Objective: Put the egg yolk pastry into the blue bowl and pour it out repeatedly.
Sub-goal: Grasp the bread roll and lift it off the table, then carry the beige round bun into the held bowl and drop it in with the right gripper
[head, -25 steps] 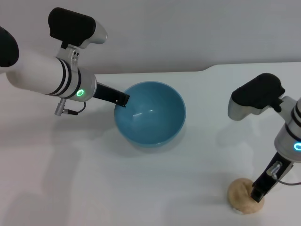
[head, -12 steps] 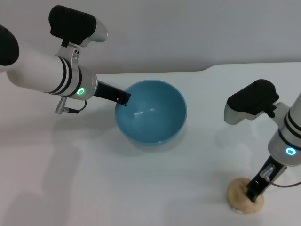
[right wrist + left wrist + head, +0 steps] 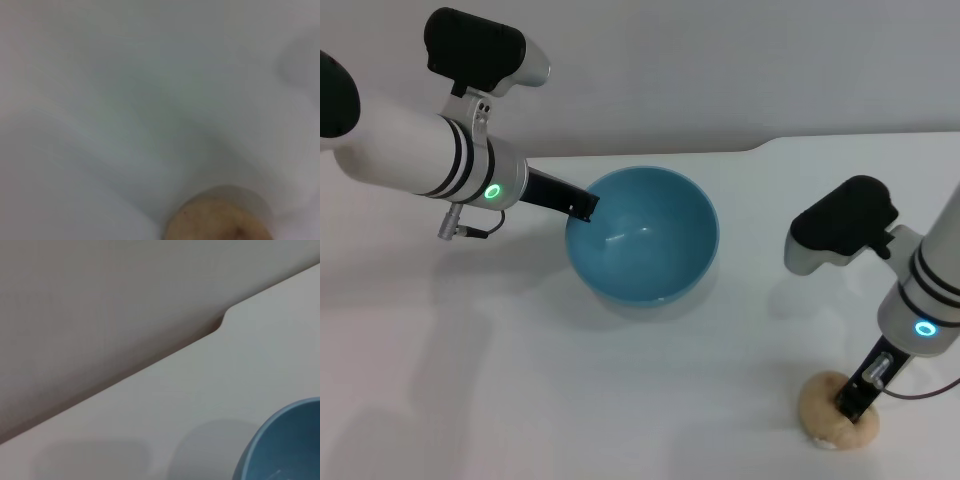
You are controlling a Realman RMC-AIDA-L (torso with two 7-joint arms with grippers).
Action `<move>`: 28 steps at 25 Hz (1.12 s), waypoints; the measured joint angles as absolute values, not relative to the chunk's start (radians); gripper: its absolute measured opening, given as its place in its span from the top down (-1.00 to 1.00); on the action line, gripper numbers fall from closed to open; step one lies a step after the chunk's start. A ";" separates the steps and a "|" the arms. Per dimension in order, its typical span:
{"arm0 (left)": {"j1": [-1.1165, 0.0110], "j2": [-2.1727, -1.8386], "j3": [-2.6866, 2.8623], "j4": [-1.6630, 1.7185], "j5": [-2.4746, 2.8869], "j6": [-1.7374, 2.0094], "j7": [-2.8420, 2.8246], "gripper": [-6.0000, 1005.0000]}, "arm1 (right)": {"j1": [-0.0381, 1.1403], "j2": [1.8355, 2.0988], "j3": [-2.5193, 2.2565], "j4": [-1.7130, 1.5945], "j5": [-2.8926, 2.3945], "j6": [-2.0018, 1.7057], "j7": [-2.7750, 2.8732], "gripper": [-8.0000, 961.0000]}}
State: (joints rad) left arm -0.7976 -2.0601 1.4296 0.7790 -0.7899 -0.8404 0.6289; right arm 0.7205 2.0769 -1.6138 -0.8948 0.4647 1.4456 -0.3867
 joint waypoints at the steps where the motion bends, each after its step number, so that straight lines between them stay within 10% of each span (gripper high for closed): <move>1: -0.797 -2.060 1.430 0.780 -0.790 -0.840 0.629 0.98 | 0.720 2.077 -1.625 -0.899 0.466 1.443 -0.389 0.66; 28: -0.811 -2.060 1.431 0.780 -0.790 -0.876 0.628 0.98 | 0.686 2.071 -1.563 -1.530 0.501 1.514 -0.444 0.95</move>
State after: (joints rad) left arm -0.8108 -2.0600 1.4307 0.7798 -0.7899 -0.8758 0.6280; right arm 0.6858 2.0708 -1.5627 -1.5298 0.5014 1.5145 -0.4440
